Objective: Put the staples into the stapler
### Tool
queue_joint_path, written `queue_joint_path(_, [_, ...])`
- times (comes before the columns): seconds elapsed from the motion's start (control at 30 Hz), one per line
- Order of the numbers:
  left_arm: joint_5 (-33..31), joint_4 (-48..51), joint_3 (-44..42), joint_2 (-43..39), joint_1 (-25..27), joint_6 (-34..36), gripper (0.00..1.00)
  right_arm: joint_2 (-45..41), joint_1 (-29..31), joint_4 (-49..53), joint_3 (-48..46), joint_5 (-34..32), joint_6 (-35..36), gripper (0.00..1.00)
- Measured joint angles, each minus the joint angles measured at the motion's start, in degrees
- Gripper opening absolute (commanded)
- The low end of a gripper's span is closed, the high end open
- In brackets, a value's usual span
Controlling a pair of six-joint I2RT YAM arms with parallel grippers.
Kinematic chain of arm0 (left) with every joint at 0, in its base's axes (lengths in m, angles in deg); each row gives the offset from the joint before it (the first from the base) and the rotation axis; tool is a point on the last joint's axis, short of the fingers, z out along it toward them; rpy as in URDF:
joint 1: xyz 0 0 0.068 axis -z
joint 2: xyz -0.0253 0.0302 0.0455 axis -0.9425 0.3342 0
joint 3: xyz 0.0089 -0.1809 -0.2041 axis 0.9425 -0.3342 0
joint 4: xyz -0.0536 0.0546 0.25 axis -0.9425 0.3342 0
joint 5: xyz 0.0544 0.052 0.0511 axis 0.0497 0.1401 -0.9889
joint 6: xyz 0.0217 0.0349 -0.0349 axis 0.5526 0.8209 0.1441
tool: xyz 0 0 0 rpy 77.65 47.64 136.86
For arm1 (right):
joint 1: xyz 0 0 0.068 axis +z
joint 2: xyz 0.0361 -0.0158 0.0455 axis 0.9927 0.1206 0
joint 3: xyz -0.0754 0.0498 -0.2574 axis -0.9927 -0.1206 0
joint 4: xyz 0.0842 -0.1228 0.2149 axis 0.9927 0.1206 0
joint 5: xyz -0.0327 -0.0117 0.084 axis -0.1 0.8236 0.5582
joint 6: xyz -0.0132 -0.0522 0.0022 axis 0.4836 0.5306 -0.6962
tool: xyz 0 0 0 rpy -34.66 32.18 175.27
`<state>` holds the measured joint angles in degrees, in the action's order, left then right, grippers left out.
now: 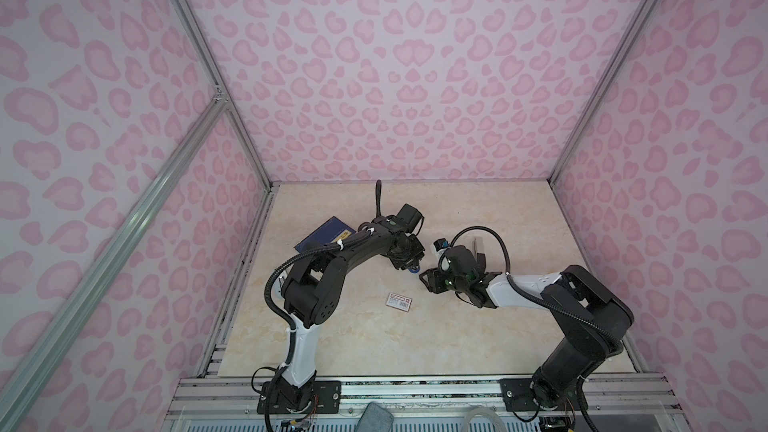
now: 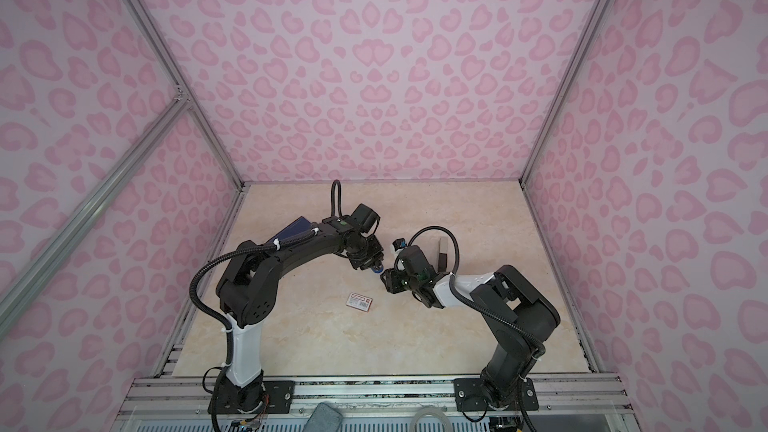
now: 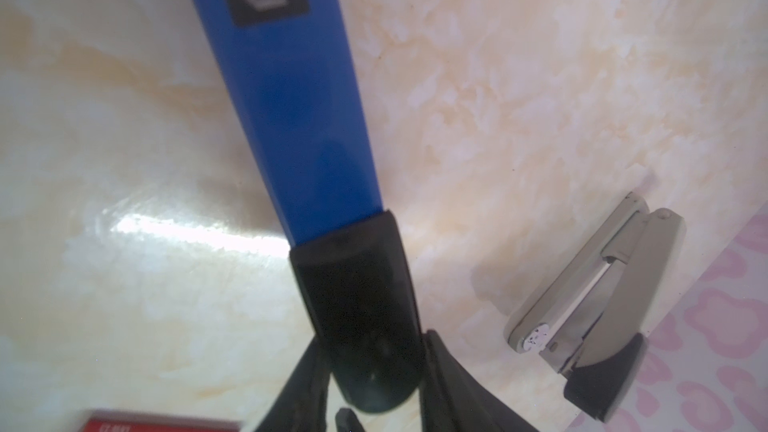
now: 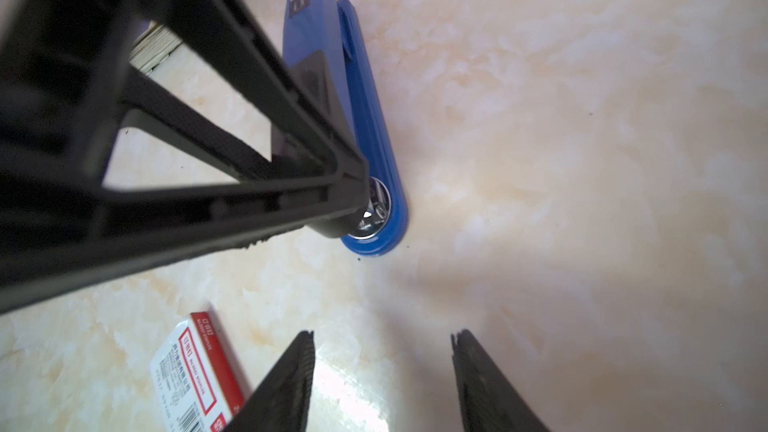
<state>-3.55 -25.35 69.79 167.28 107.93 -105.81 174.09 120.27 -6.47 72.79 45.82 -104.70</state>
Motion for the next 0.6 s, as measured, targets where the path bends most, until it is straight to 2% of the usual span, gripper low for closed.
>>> queue_joint_path(0.13, [0.3,-0.6,0.0,0.0,-0.2,0.8,0.35,0.1,0.3,-0.2,-0.3,-0.1,-0.2,0.56])
queue_joint_path(0.17, [0.4,-0.7,0.0,0.0,-0.3,0.9,0.41,0.1,0.4,-0.2,-0.4,-0.2,-0.2,0.56])
queue_joint_path(0.3, [0.2,-0.6,0.2,0.3,-0.5,1.4,0.45,0.1,0.4,-0.6,-0.6,-0.7,-0.7,0.56])
queue_joint_path(0.5, [-0.1,0.0,2.4,1.4,-1.3,2.1,0.45,-0.1,0.5,-1.1,-0.9,-0.9,-0.7,0.56])
queue_joint_path(0.6, [-0.2,0.4,3.2,2.0,-1.6,2.5,0.42,-0.1,0.5,-1.5,-1.2,-0.9,-0.8,0.56])
